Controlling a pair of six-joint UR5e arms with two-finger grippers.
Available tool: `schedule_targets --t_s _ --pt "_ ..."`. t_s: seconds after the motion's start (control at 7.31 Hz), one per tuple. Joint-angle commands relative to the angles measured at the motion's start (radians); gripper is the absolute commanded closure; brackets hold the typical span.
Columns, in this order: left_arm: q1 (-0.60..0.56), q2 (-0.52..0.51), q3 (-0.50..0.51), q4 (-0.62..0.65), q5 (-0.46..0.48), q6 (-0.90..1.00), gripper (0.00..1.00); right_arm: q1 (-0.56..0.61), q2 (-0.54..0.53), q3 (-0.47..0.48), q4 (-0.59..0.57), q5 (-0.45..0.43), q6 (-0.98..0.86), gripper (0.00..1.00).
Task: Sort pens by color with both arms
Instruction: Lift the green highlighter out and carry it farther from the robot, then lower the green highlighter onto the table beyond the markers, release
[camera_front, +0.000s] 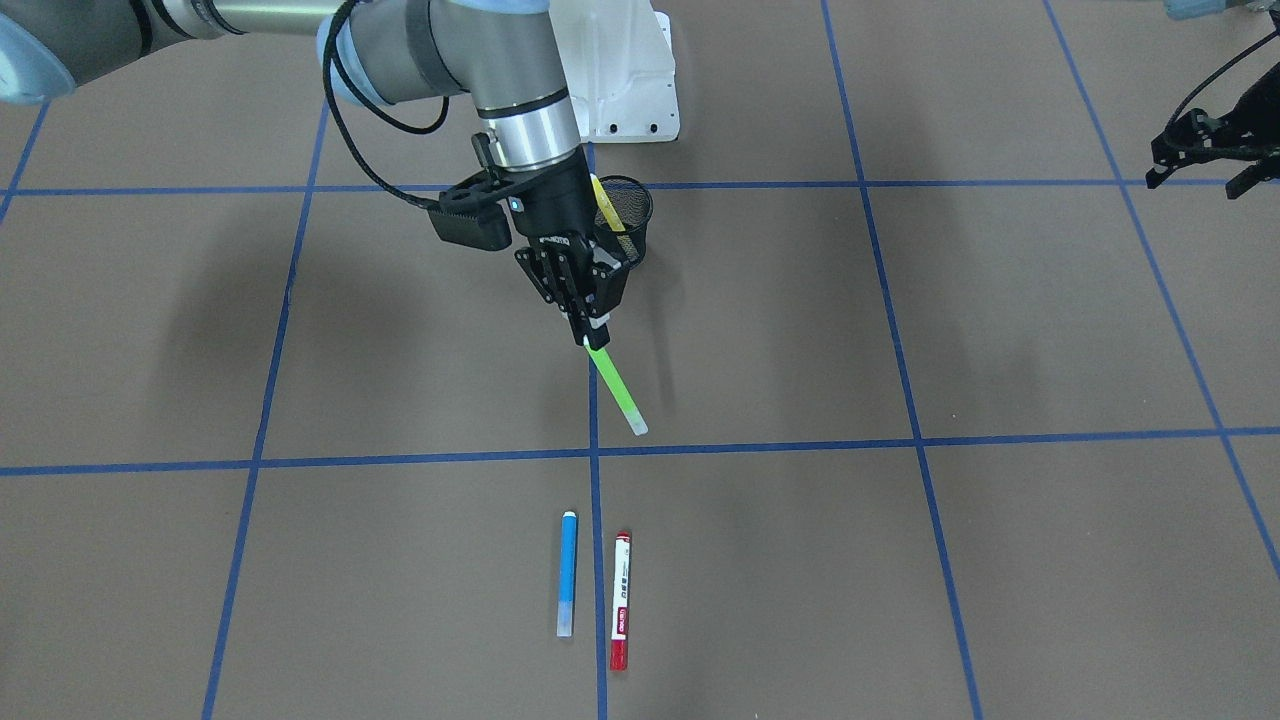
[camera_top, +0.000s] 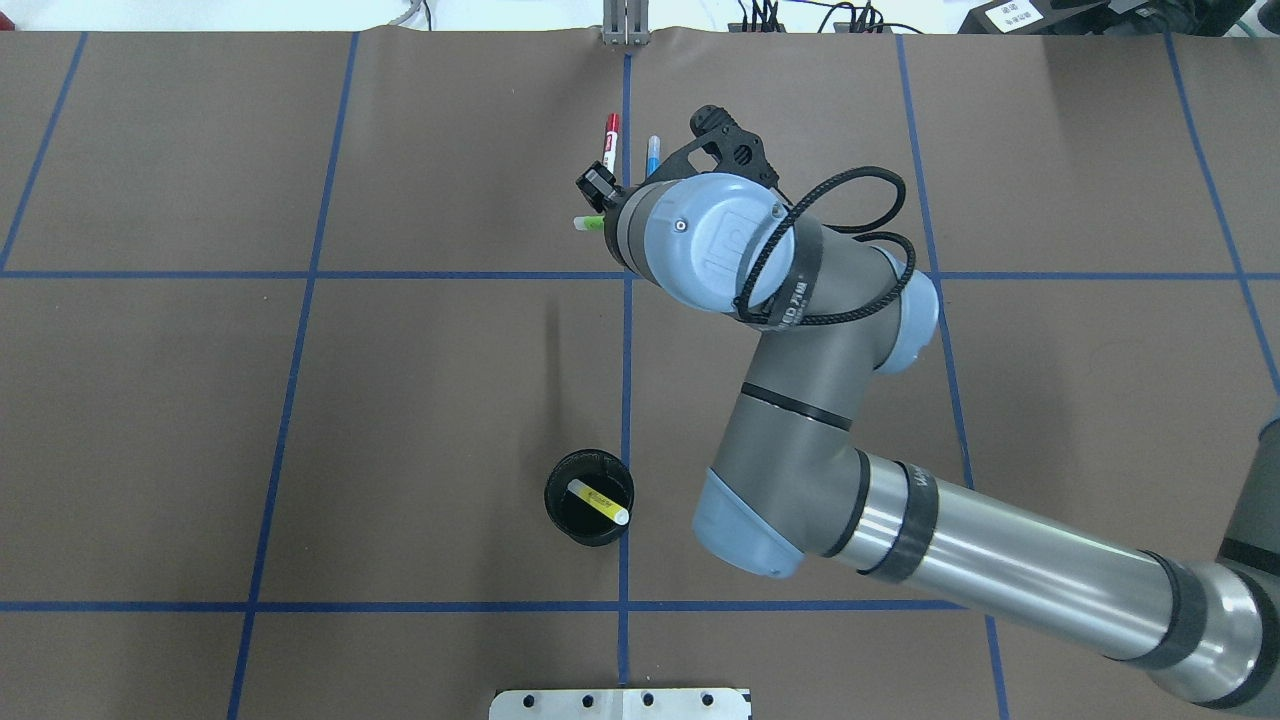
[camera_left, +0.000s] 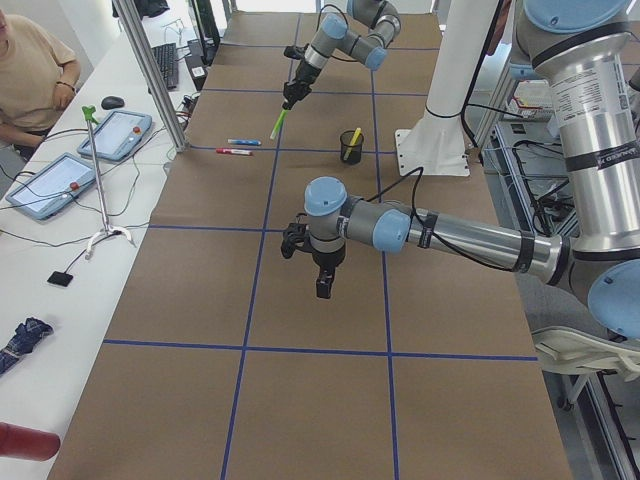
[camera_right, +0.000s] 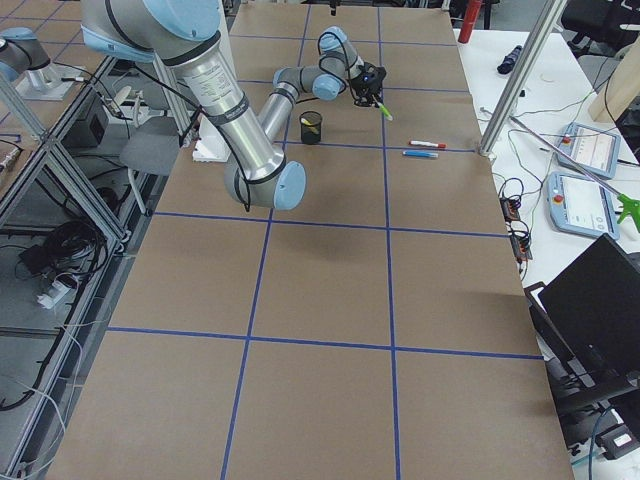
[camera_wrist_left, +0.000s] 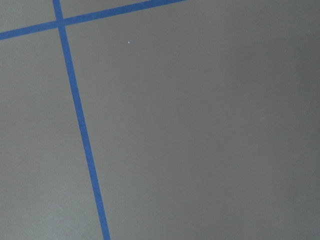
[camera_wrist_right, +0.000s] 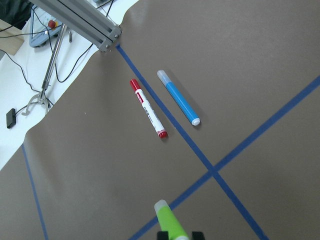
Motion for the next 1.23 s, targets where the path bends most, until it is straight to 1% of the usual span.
schedule_targets --t_s 0.0,0.14,0.41,0.68,0.96,1.09 --pt "0.000 0.000 -0.001 0.000 0.000 -0.002 0.00 0.011 0.132 -0.243 0.086 -0.090 0.073 1.00" --pt "0.000 0.000 -0.001 0.000 0.000 0.000 0.00 0.011 0.184 -0.322 0.085 -0.152 0.138 1.00" --pt "0.000 0.000 0.001 0.000 0.000 -0.002 0.00 0.011 0.278 -0.469 0.086 -0.237 0.217 1.00" --pt "0.000 0.000 0.001 0.000 0.000 0.000 0.00 0.010 0.342 -0.599 0.109 -0.254 0.226 1.00" --pt "0.000 0.000 0.001 0.000 0.000 0.000 0.00 0.010 0.408 -0.788 0.212 -0.285 0.228 1.00" --pt "0.000 0.000 -0.001 0.000 0.000 0.000 0.00 0.008 0.425 -0.827 0.214 -0.300 0.228 1.00"
